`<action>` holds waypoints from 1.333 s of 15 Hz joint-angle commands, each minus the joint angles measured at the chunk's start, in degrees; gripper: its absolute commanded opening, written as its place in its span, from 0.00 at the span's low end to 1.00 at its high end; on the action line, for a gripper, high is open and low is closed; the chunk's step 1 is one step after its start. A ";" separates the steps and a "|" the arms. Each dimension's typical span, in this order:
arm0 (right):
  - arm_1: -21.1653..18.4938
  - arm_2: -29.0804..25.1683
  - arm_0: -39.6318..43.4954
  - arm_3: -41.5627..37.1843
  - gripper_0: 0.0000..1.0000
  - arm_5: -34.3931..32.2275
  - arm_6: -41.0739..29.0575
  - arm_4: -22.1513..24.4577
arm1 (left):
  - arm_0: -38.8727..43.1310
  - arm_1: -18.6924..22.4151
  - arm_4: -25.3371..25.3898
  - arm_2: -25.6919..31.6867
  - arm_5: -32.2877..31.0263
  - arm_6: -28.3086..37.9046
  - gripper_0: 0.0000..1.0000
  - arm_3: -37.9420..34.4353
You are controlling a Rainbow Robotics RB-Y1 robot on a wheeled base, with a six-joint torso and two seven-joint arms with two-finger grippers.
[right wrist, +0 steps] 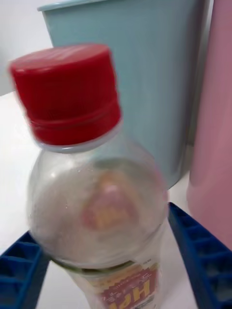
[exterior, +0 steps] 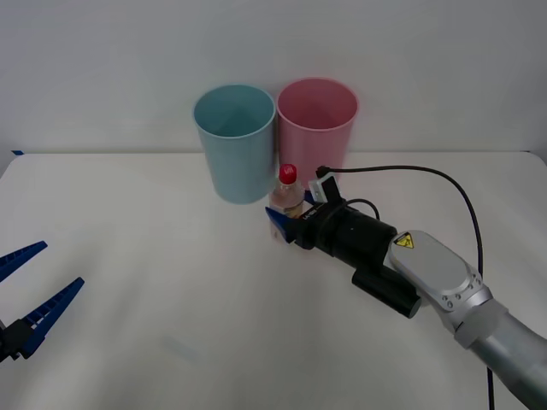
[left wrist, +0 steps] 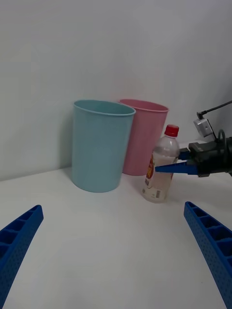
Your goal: Grasp the object on the table and drop it into the matching bin: aluminum can to the light blue bin, PET bottle to the pink bin.
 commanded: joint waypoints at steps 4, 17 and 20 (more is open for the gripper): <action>0.16 -0.01 0.00 0.00 0.00 0.02 0.13 -0.07 | 0.00 0.00 0.00 0.00 0.00 0.00 1.00 0.00; -5.82 -4.93 10.81 -21.18 0.00 3.01 -1.11 -4.29 | 0.00 0.00 0.00 0.00 0.00 0.00 1.00 0.00; -5.99 -7.74 12.57 -27.25 0.00 3.01 -2.42 -4.20 | 0.00 0.00 0.00 0.00 0.00 0.00 1.00 0.00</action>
